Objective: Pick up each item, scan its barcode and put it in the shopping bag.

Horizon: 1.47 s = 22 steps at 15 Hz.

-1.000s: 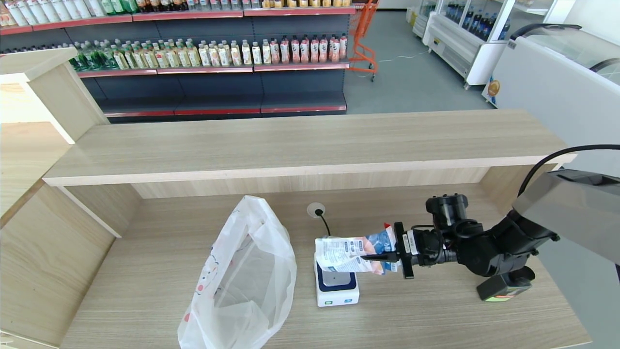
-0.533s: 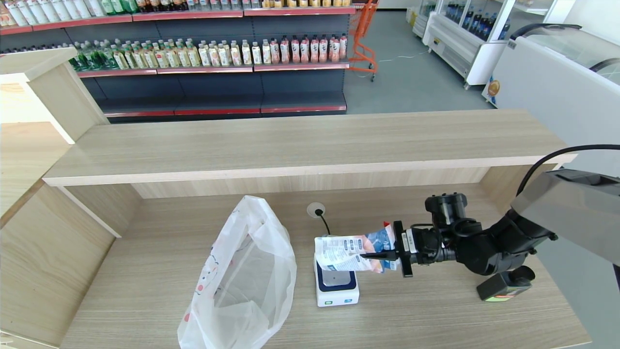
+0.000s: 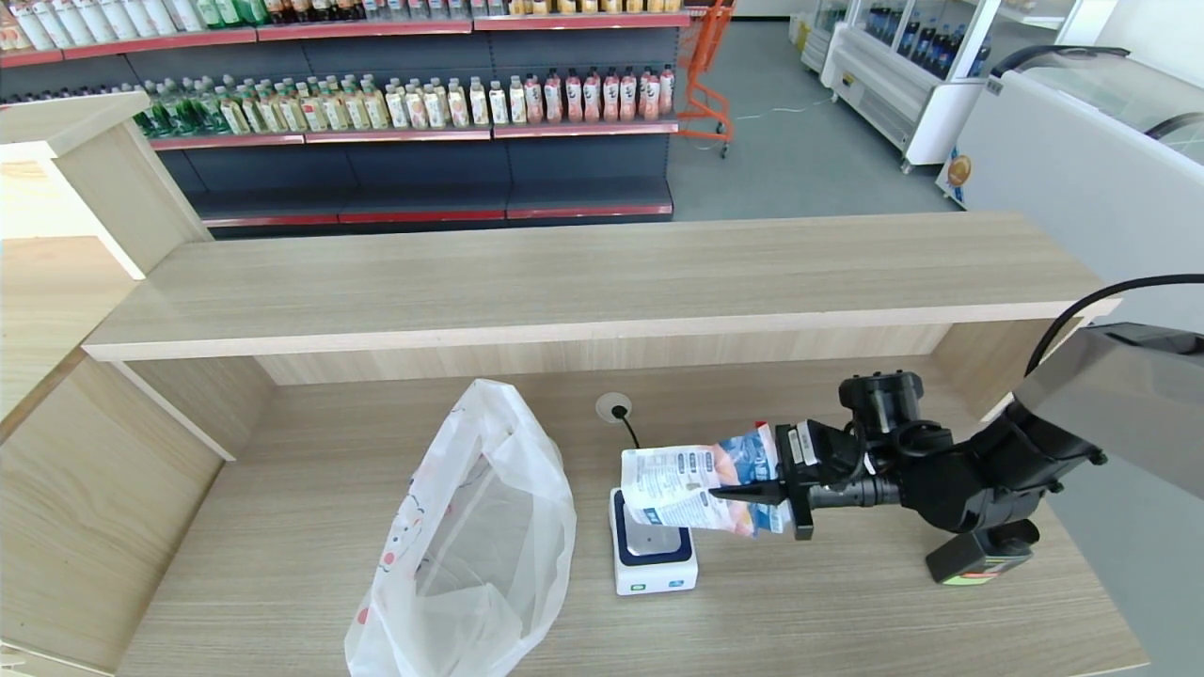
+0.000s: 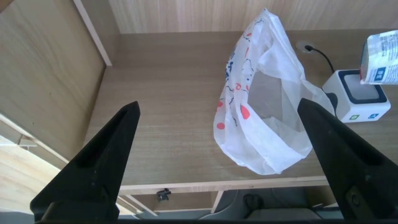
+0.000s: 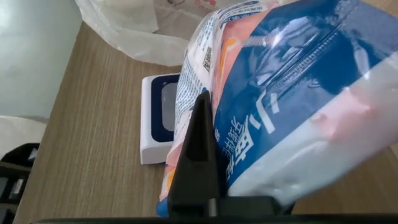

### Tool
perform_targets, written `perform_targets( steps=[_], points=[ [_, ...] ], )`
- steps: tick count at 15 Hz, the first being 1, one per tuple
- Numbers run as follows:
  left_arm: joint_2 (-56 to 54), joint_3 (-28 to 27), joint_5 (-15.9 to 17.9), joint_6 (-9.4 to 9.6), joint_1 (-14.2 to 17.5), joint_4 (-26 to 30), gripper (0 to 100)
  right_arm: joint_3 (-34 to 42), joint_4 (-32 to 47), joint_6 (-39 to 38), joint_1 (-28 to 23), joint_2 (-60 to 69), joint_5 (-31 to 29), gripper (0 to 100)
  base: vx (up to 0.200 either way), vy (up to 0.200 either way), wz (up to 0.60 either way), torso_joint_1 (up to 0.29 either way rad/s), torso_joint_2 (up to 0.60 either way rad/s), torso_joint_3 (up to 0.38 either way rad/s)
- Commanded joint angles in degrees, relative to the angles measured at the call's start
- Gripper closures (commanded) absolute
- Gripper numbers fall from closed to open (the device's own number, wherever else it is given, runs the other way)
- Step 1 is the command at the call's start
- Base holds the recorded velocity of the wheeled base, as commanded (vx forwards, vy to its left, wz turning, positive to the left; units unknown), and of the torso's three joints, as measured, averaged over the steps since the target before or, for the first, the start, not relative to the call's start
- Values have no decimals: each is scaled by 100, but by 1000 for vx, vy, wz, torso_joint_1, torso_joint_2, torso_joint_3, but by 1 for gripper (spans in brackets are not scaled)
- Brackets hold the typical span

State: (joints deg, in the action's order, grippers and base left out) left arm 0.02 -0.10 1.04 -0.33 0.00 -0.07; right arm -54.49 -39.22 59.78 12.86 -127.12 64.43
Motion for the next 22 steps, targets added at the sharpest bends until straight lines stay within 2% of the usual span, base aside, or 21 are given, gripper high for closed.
perform_targets(
  steps=[1,4,7,8,9,10,12,15,20,22],
  points=[
    [-2,1,2,-2,0,-1,0,501,-7,-951,-170,865,26,100,0,0,0,0,0,0],
    [-2,1,2,-2,0,-1,0,1459,-25,-3394,-390,2262,-106,100,0,0,0,0,0,0],
    [-2,1,2,-2,0,-1,0,1767,-25,-6066,-179,2869,-923,100,0,0,0,0,0,0],
    [-2,1,2,-2,0,-1,0,1767,-25,-6066,-179,2869,-923,100,0,0,0,0,0,0],
    [-2,1,2,-2,0,-1,0,1477,-42,-7552,560,2649,-2092,100,0,0,0,0,0,0],
    [-2,1,2,-2,0,-1,0,1248,-42,-8009,938,2482,-2391,100,0,0,0,0,0,0],
    [-2,1,2,-2,0,-1,0,738,-7,-8518,1482,2042,-2690,100,0,0,0,0,0,0],
    [-2,1,2,-2,0,-1,0,395,72,-8650,1975,1462,-2734,100,0,0,0,0,0,0],
    [-2,1,2,-2,0,-1,0,352,90,-8413,2203,777,-2699,100,0,0,0,0,0,0],
    [-2,1,2,-2,0,-1,0,343,90,-7965,2273,583,-2690,100,0,0,0,0,0,0]
  ],
)
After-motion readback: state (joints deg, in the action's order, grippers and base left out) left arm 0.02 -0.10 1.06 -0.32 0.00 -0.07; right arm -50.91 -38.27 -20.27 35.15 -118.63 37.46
